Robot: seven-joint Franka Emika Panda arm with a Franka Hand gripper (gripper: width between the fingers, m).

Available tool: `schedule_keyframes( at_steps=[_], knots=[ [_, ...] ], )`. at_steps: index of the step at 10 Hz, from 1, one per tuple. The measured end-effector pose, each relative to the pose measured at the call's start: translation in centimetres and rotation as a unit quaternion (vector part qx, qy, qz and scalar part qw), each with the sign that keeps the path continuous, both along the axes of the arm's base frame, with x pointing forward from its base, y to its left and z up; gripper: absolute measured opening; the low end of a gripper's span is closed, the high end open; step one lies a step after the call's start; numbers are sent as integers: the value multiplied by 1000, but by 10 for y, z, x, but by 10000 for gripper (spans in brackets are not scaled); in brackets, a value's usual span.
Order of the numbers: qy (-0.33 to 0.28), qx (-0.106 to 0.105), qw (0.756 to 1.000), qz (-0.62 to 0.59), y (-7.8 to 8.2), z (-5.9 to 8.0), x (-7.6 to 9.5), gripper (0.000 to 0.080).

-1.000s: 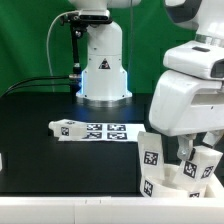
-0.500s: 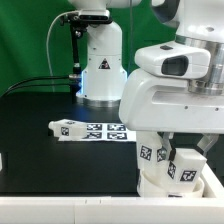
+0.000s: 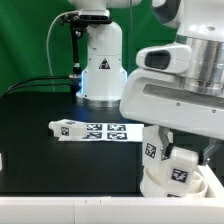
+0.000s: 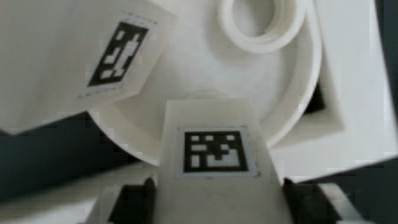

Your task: Assemble stool

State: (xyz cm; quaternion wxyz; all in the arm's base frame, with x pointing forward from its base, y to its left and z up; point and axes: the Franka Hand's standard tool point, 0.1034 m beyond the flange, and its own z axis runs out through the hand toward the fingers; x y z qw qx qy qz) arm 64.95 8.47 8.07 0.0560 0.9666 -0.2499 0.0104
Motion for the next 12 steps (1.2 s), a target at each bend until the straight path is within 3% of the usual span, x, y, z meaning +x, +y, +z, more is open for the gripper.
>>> schedule_keyframes(
  at_steps=[2, 6, 8, 10, 12],
  knots=[
    [-10, 11, 992, -127, -10, -1, -3, 334],
    [-19, 4, 968, -252, -17, -1, -7, 334],
    [-32, 5, 929, -368, -24, -4, -12, 334],
    [-52, 18, 884, -464, -29, -6, -22, 334],
    [-64, 14, 845, -531, -29, -6, -28, 334]
  ],
)
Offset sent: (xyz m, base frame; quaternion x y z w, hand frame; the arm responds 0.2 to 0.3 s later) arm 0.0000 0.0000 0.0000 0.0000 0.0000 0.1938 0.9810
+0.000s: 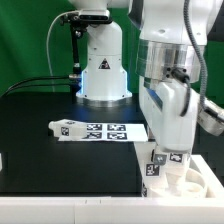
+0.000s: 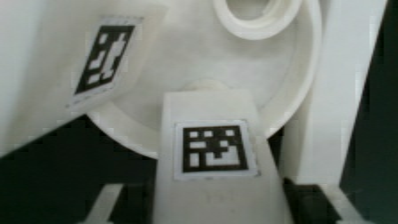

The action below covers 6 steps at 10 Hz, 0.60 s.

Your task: Assemble stool

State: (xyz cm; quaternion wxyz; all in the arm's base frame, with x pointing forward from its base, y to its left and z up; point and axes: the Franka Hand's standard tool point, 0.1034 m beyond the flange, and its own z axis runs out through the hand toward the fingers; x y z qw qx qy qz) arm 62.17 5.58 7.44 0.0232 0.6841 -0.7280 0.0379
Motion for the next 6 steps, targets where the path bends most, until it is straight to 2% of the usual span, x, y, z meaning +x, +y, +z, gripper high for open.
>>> schedule_keyframes(
  at_steps=[1, 2, 3, 4, 5, 6],
  knots=[
    [0, -2, 1000, -25, 0, 0, -2, 334],
    [-1, 2, 999, -52, 2, -1, -2, 388],
    [-1, 3, 999, -52, 3, -2, -2, 388],
    [0, 2, 999, -49, 3, -2, -2, 564],
    [0, 3, 999, -46, 3, -2, -2, 632],
    [-4, 8, 1000, -25, 2, 7, -1, 644]
  ],
)
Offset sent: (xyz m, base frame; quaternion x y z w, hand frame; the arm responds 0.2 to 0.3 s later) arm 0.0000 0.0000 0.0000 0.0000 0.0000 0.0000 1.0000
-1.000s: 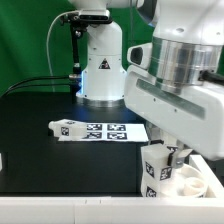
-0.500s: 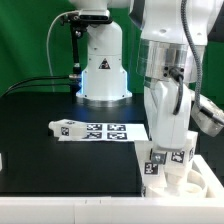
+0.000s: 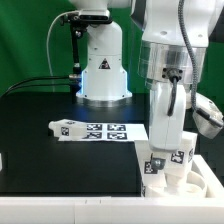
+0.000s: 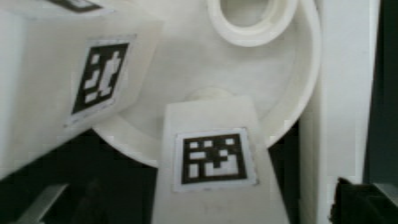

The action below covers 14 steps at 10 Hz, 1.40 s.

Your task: Assemble stool

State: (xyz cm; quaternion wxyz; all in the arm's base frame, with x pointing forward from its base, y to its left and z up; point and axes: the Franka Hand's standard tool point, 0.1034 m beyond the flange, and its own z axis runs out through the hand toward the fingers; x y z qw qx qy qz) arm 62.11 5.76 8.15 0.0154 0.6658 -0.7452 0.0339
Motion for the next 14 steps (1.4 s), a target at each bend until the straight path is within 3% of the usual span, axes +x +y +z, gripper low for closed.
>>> schedule_keyframes(
  at_steps=[2, 3, 7, 9, 11, 14],
  knots=[
    [-11, 18, 1000, 23, -8, 27, -8, 644],
    [-11, 20, 999, 25, -8, 31, -11, 649],
    [-8, 19, 999, 49, -8, 27, -12, 649],
    [-19, 21, 995, 97, -27, 29, -30, 649],
    [-16, 30, 976, 215, -51, 43, -56, 649],
    [-8, 24, 945, 326, -51, 41, -60, 649]
  ],
)
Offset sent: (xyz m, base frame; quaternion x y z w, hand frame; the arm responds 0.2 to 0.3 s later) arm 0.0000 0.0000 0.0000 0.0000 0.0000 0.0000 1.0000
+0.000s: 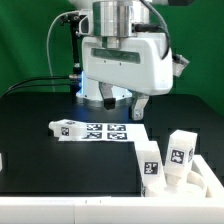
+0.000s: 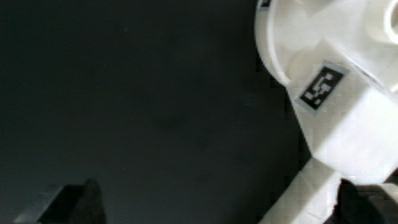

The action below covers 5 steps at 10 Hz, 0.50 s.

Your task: Assemble stool

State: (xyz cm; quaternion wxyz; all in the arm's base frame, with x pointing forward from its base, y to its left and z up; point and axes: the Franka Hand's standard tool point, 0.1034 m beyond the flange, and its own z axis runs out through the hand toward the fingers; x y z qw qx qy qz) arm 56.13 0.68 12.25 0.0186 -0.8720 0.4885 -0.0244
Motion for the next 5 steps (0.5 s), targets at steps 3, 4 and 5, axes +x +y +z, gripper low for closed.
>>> schedule_keyframes(
  at_steps=[3, 4, 5],
  knots=[
    [-12, -1, 991, 136, -15, -14, -14, 649],
    [-4, 20, 985, 169, -28, -29, -34, 649],
    [10, 19, 981, 193, -27, -34, -43, 649]
  ],
)
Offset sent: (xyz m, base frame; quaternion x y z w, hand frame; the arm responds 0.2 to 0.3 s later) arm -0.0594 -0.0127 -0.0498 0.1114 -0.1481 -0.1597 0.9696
